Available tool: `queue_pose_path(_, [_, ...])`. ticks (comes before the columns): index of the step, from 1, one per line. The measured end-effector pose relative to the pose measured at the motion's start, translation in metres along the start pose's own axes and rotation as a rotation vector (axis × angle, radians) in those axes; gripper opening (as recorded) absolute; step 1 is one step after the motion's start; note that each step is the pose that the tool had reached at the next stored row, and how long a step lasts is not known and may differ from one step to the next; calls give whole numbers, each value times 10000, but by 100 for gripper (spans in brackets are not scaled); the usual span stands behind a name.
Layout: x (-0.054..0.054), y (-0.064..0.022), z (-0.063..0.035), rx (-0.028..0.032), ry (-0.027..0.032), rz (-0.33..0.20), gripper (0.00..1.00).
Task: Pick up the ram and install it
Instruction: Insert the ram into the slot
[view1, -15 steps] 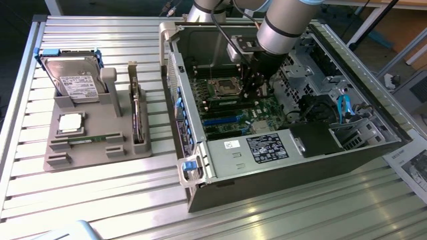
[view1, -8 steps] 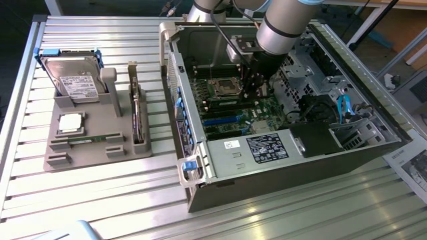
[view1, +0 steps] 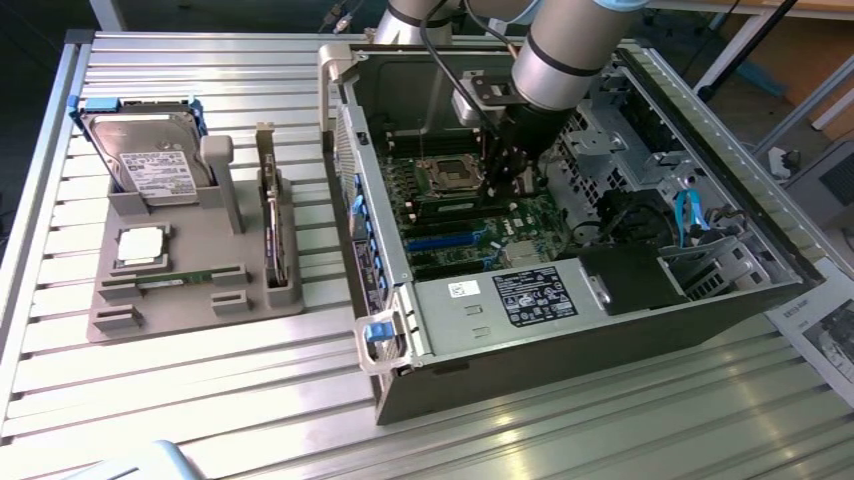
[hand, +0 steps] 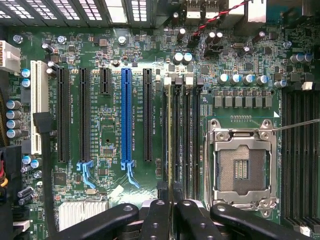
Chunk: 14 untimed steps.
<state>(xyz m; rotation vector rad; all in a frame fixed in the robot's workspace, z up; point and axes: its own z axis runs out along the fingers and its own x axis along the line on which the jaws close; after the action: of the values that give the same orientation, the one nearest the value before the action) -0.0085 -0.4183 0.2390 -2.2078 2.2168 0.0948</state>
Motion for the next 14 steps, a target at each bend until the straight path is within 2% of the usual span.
queue_pose_path(14, [1, 8, 33, 62, -3, -4, 12])
